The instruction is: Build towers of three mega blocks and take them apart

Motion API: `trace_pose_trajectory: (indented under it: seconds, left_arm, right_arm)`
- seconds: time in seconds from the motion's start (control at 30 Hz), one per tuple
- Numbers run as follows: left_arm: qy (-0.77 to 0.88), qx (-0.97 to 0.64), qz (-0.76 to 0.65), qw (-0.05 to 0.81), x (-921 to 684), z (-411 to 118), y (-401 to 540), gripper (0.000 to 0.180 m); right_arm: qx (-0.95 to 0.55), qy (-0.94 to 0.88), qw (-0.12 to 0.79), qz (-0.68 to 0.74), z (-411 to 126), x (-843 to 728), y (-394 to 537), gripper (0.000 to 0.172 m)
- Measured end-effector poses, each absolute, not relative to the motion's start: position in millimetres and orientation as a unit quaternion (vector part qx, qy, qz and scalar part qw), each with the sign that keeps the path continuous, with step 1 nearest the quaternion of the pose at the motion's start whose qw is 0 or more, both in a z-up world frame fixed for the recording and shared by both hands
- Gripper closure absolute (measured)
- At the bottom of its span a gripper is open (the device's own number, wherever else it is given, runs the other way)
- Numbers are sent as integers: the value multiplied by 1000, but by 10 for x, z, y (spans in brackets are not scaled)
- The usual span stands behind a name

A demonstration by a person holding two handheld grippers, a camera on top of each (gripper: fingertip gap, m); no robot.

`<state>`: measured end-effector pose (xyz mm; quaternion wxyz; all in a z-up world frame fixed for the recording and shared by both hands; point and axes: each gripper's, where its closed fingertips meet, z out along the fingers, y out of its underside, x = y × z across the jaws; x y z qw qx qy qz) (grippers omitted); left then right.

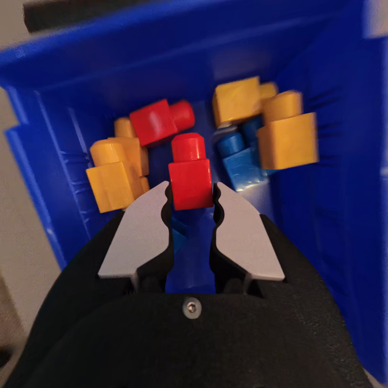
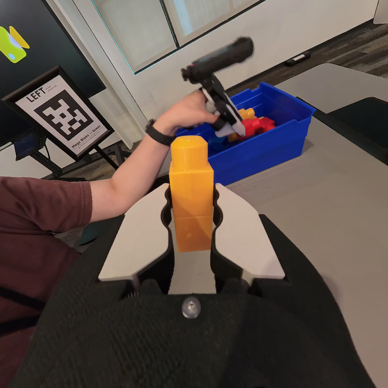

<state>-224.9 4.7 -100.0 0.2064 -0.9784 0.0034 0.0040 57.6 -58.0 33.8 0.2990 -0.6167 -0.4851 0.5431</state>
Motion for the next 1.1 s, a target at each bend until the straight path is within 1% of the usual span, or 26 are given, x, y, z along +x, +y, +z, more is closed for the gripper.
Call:
trace_pose_trajectory:
  seconds: [0.03,0.13,0.2,0.3,0.4,0.5,0.6,0.87,1.1]
  left_arm:
    - [9,-968,-38,248,-2158,-799,63,143]
    - [59,-889,-225,394,-1651,15,40,144]
    - [122,-809,-342,462,-1248,562,-111,143]
    - [221,-694,-446,520,-712,1123,-381,144]
    - [261,-614,-507,546,-283,1393,-509,144]
    - [267,-561,-573,534,69,1501,-593,145]
    - [268,-550,-605,509,320,1461,-620,144]
    - [282,-558,-597,503,622,1317,-599,144]
    - [298,-575,-581,494,720,1237,-618,144]
  right_arm:
    - [-616,-483,299,546,327,567,-570,135]
    - [-601,-476,301,568,334,513,-582,135]
    - [-573,-474,299,598,393,456,-670,135]
    - [-531,-486,301,626,469,357,-866,135]
    - [-499,-509,322,623,519,276,-1046,135]
    - [-493,-504,359,611,591,242,-1078,135]
    - [-485,-483,387,618,699,290,-1023,135]
    - [-490,-435,418,630,821,408,-836,135]
    - [-495,-419,416,638,844,468,-764,135]
